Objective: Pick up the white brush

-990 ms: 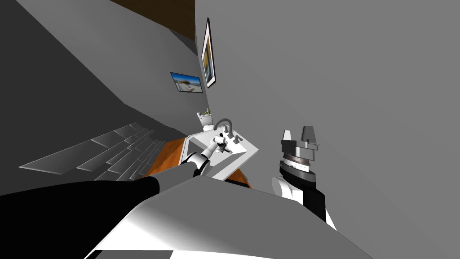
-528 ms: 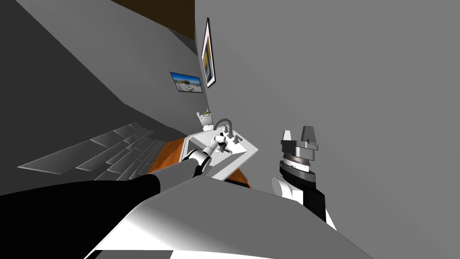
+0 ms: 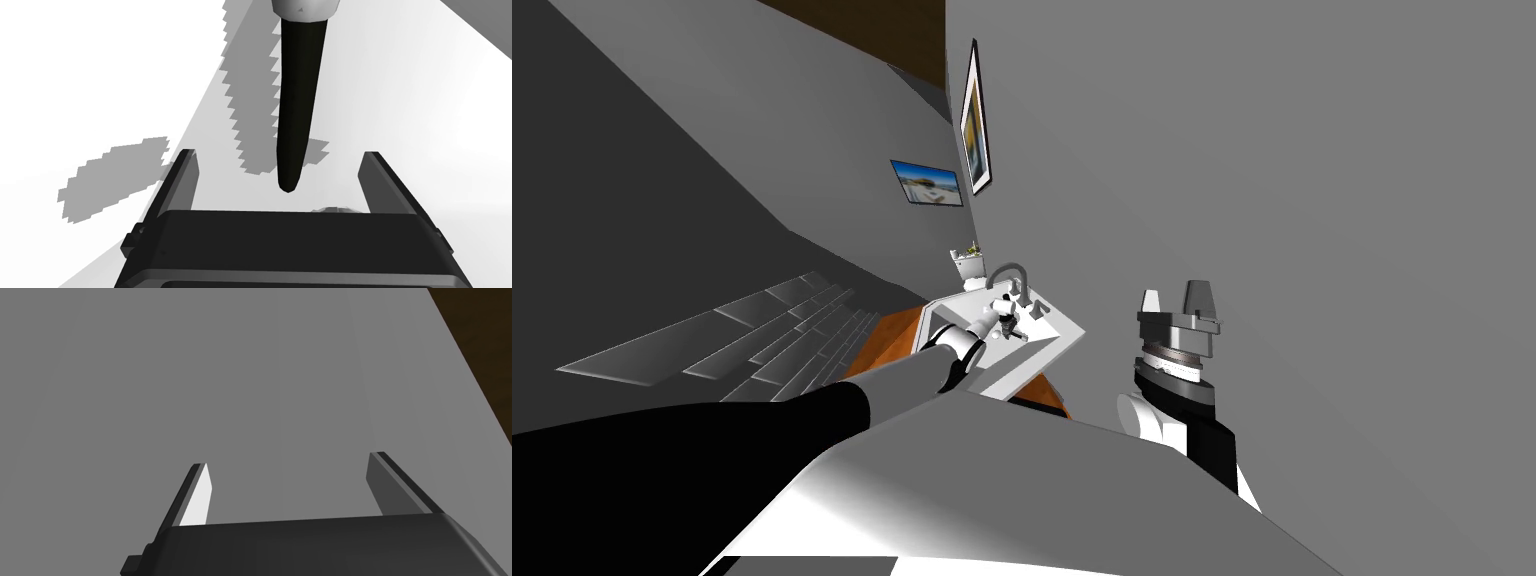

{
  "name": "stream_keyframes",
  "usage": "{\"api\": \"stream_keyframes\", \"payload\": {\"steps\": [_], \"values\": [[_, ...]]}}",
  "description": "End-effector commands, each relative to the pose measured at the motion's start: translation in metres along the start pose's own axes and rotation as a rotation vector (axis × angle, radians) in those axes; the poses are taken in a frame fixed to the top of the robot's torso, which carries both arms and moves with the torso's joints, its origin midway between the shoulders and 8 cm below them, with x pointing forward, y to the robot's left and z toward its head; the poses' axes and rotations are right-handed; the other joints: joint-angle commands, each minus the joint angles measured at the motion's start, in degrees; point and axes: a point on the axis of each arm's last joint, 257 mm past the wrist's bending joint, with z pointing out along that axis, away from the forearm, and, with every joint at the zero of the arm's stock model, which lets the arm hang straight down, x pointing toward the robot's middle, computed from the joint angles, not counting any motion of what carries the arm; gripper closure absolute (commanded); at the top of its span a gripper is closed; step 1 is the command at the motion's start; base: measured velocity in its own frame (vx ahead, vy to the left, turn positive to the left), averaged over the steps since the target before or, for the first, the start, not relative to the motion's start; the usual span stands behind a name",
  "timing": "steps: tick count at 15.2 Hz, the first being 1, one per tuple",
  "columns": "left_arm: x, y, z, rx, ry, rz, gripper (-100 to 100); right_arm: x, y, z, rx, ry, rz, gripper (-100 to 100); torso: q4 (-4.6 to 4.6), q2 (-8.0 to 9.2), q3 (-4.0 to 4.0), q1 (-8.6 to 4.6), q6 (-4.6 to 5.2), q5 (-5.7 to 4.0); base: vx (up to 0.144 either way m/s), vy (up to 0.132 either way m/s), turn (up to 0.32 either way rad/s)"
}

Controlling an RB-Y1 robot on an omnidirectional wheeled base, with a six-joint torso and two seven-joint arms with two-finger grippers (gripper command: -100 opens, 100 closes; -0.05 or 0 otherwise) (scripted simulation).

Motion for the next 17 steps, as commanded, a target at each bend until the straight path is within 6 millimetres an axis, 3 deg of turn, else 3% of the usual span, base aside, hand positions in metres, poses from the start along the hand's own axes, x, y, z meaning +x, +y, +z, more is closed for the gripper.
{"api": "stream_keyframes", "payload": {"steps": [1,17], "values": [[0.0004,-0.0001,-0.0003,-0.013,0.004,0.004,-100,0.0000,0.0000,0.0000,0.000,0.000,0.000,0,0.00,0.00,0.00,0.00,0.00,0.00,-0.008,-0.015,0.003],[0.0006,0.0035,-0.0078,-0.086,0.027,0.012,-100,0.0000,0.0000,0.0000,0.000,0.000,0.000,0,-0.01,-0.03,-0.02,0.04,0.00,0.01,-0.005,-0.011,0.002]]}}
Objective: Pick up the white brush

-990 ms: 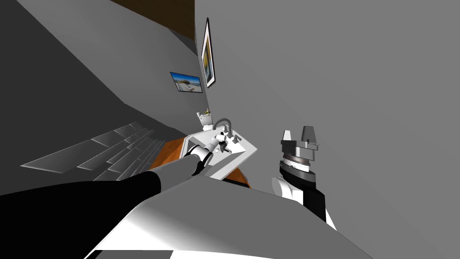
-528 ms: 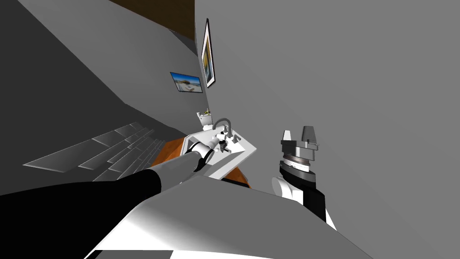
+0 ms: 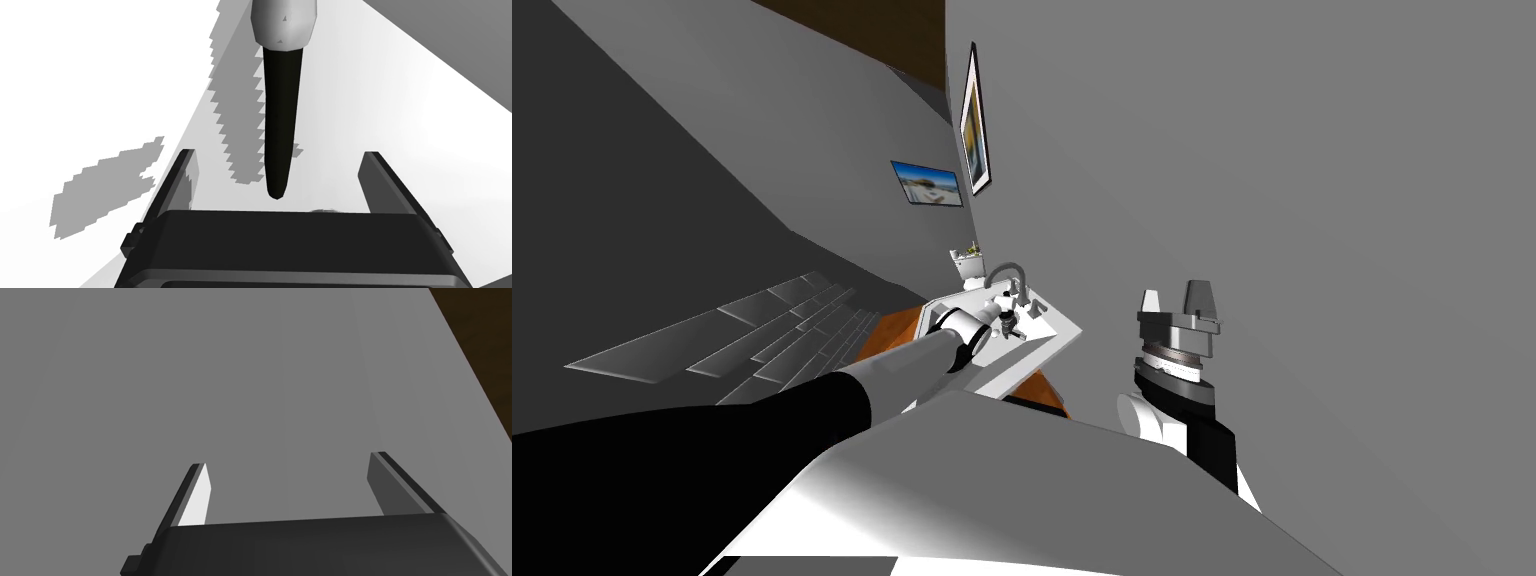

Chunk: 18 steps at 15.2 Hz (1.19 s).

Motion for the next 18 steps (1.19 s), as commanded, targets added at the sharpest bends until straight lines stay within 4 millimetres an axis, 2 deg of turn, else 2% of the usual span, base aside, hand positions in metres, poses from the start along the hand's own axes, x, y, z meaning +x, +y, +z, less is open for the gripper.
{"api": "stream_keyframes", "payload": {"steps": [1,2,4,9,15,17,18], "values": [[0.000,0.000,0.000,0.000,0.000,0.000,-100,0.000,0.000,0.000,0.000,0.000,0.000,0,0.00,0.00,0.00,0.00,0.00,0.00,0.000,0.000,0.000],[-0.010,0.005,0.004,0.002,-0.005,-0.039,-100,0.000,0.000,0.000,0.000,0.000,0.000,0,0.00,0.00,0.00,0.01,0.00,0.00,-0.012,0.030,-0.266],[-0.009,0.004,0.004,0.003,-0.002,-0.042,-100,0.000,0.000,0.000,0.000,0.000,0.000,0,0.01,0.08,0.04,0.17,0.05,0.04,-0.026,0.056,-0.246],[-0.029,0.015,0.011,0.009,-0.010,-0.129,-100,0.000,0.000,0.000,0.000,0.000,0.000,0,0.03,0.16,0.09,0.26,0.03,0.06,-0.038,0.058,-0.204],[-0.040,0.021,0.015,0.011,-0.015,-0.174,-100,0.000,0.000,0.000,0.000,0.000,0.000,0,0.02,0.17,0.09,0.25,0.02,0.07,-0.036,0.044,-0.145],[-0.051,0.028,0.019,0.012,-0.022,-0.219,-100,0.000,0.000,0.000,0.000,0.000,0.000,0,-0.02,0.08,0.02,0.22,0.00,0.07,-0.034,0.035,-0.165],[-0.047,0.024,0.016,0.012,-0.018,-0.195,-100,0.000,0.000,0.000,0.000,0.000,0.000,0,-0.07,0.09,0.00,0.28,0.00,0.09,-0.031,0.033,-0.099]]}}
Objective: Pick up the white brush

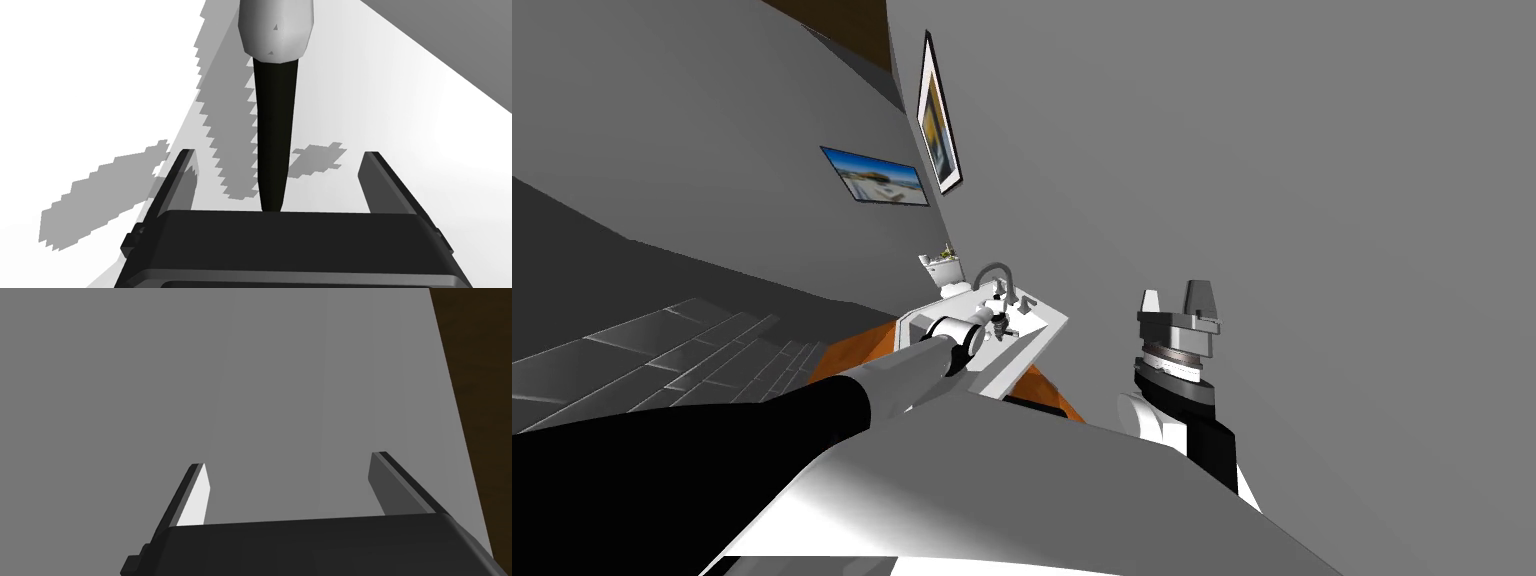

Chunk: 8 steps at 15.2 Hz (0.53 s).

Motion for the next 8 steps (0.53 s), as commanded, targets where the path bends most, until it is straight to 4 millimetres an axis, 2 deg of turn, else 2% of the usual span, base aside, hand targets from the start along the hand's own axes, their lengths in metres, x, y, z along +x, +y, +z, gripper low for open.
{"api": "stream_keyframes", "payload": {"steps": [1,5,7,8], "values": [[0.000,0.000,0.000,0.000,0.000,0.000,100,0.000,0.000,0.000,0.000,0.000,0.000,0,0.00,0.00,0.00,0.00,0.00,0.00,-0.012,0.012,-0.003],[-0.001,-0.003,-0.002,0.008,-0.002,0.000,100,0.000,0.000,0.000,0.000,0.000,0.000,0,-0.12,-0.05,-0.08,-0.13,-0.02,0.02,0.000,0.003,-0.003],[0.015,-0.004,-0.003,-0.003,0.006,0.049,100,0.000,0.000,0.000,0.000,0.000,0.000,0,-0.14,-0.13,-0.13,-0.25,-0.03,0.01,0.055,-0.064,0.225],[0.015,-0.004,-0.003,-0.003,0.006,0.049,100,0.000,0.000,0.000,0.000,0.000,0.000,0,-0.16,-0.25,-0.19,-0.38,-0.08,-0.04,0.070,-0.087,0.267]]}}
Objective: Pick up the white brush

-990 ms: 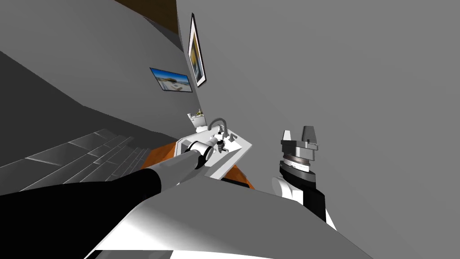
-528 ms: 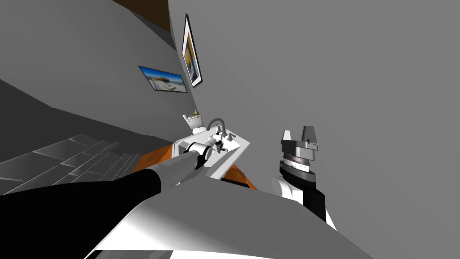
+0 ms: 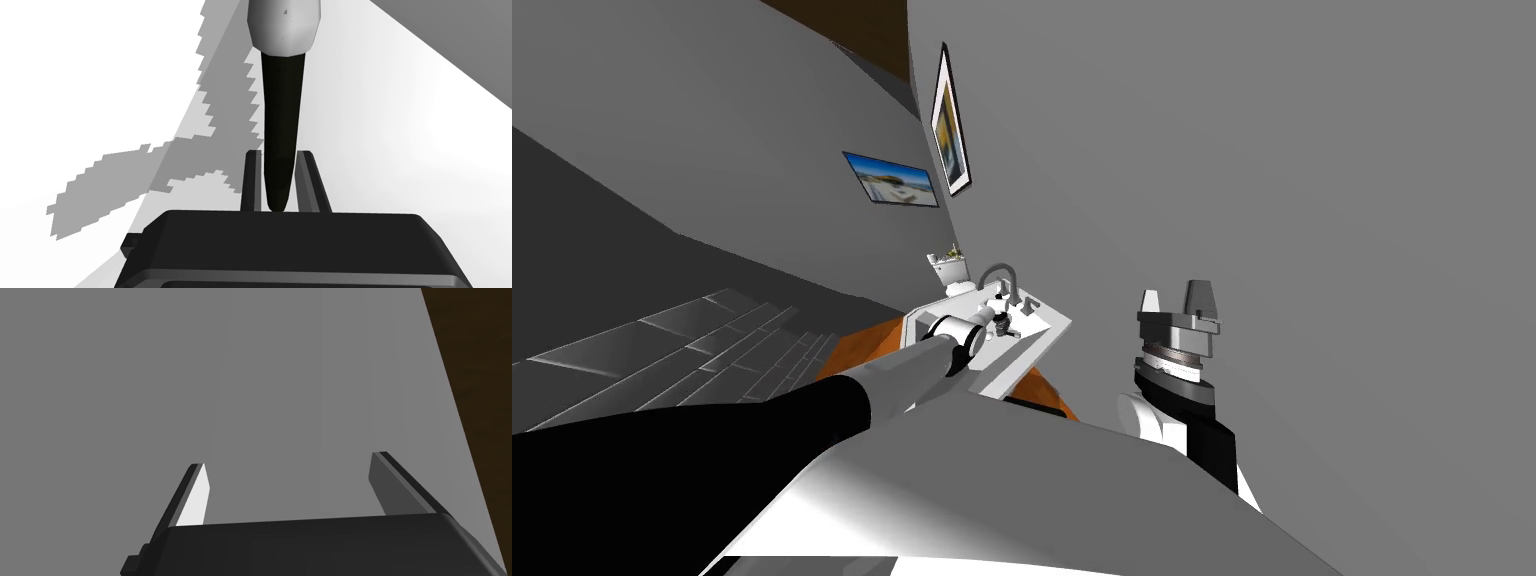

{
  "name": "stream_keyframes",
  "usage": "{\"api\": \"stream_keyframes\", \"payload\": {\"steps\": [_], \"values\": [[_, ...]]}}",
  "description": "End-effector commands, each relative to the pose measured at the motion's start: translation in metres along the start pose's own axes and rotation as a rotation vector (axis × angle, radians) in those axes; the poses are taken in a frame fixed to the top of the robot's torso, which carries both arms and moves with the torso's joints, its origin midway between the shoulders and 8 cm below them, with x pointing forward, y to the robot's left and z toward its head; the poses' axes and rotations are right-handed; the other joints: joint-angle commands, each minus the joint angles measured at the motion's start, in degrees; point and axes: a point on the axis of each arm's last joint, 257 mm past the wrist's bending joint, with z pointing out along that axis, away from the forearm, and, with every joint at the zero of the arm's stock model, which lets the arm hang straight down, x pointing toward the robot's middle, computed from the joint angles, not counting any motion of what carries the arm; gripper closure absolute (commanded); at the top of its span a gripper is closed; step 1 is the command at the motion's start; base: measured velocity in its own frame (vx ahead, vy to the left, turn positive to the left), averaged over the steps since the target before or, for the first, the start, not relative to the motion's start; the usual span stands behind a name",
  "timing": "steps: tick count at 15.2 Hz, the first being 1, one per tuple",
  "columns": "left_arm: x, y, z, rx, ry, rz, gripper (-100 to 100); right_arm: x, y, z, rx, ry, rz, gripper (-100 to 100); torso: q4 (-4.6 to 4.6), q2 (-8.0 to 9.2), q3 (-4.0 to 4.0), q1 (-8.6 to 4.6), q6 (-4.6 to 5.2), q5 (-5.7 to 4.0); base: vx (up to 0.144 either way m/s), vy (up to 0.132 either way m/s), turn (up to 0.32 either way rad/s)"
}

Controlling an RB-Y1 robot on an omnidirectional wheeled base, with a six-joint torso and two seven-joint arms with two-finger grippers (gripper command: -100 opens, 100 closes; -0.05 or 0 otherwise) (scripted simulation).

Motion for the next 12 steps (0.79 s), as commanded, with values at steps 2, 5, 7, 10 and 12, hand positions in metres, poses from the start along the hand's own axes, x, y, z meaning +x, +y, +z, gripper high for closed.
{"api": "stream_keyframes", "payload": {"steps": [2,5,7,10,12], "values": [[0.009,-0.003,-0.003,-0.004,0.005,0.033,100,0.000,0.000,0.000,0.000,0.000,0.000,0,0.01,-0.01,0.00,0.02,0.02,0.00,0.046,-0.055,0.184],[0.020,-0.007,-0.006,-0.007,0.009,0.077,100,0.000,0.000,0.000,0.000,0.000,0.000,0,0.01,0.05,0.02,0.12,-0.02,0.01,0.035,-0.042,0.226],[0.031,-0.010,-0.010,-0.010,0.014,0.119,100,0.000,0.000,0.000,0.000,0.000,0.000,0,0.01,0.05,0.03,0.13,0.02,0.02,0.034,-0.055,0.228],[0.041,-0.013,-0.014,-0.013,0.017,0.161,100,0.000,0.000,0.000,0.000,0.000,0.000,0,0.02,0.07,0.04,0.09,0.03,0.00,0.029,-0.054,0.222],[0.039,-0.012,-0.013,-0.010,0.015,0.152,100,0.000,0.000,0.000,0.000,0.000,0.000,0,0.01,0.08,0.04,0.10,0.03,0.01,0.020,-0.045,0.142]]}}
